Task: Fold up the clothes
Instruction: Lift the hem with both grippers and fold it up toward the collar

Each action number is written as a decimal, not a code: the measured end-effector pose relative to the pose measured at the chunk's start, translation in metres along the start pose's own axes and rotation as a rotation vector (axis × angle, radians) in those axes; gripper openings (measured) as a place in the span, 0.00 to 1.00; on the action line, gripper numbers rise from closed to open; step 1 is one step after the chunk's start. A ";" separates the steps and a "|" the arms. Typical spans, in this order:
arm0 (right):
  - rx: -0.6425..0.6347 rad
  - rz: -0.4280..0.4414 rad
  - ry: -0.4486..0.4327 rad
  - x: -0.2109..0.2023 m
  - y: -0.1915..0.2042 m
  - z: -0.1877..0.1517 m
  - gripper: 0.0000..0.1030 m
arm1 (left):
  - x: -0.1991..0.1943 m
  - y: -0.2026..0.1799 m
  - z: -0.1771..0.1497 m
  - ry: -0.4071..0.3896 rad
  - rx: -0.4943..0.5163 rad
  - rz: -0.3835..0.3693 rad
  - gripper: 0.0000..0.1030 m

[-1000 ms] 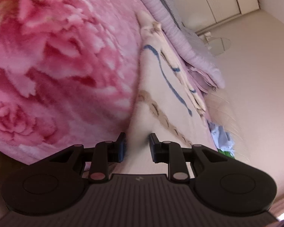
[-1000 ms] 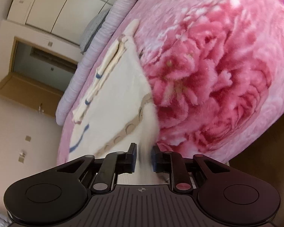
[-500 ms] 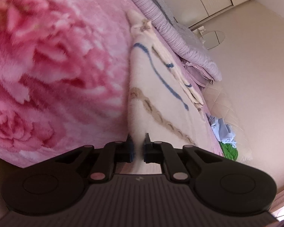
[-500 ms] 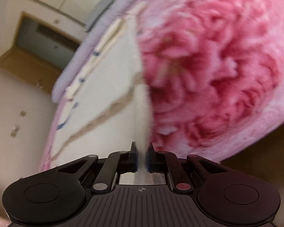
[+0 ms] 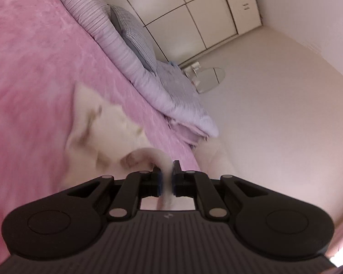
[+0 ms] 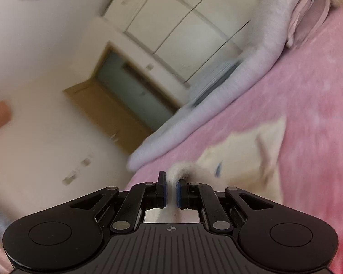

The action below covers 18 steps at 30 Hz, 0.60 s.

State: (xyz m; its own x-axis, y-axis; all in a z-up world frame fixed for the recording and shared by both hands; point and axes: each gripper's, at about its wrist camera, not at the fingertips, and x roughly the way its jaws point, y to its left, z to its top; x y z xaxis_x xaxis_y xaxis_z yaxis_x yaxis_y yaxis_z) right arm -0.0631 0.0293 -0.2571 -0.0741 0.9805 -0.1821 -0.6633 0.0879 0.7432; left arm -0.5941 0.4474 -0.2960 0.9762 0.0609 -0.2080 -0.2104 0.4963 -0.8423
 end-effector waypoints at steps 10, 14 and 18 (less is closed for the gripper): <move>0.171 -0.315 0.031 0.094 -0.092 0.024 0.54 | 0.077 0.082 0.065 0.012 -0.084 0.264 0.27; 0.088 -0.323 0.098 0.090 -0.101 0.021 0.54 | 0.088 0.077 0.060 0.100 -0.021 0.210 0.33; 0.082 -0.289 0.143 0.092 -0.103 0.025 0.54 | 0.113 0.070 0.063 0.176 0.038 0.208 0.36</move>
State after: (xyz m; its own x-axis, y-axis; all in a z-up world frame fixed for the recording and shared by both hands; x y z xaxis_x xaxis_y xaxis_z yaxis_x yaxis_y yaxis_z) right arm 0.0168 0.1153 -0.3345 0.0010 0.8787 -0.4773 -0.6104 0.3786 0.6957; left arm -0.4947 0.5436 -0.3468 0.8876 0.0146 -0.4605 -0.3997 0.5216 -0.7538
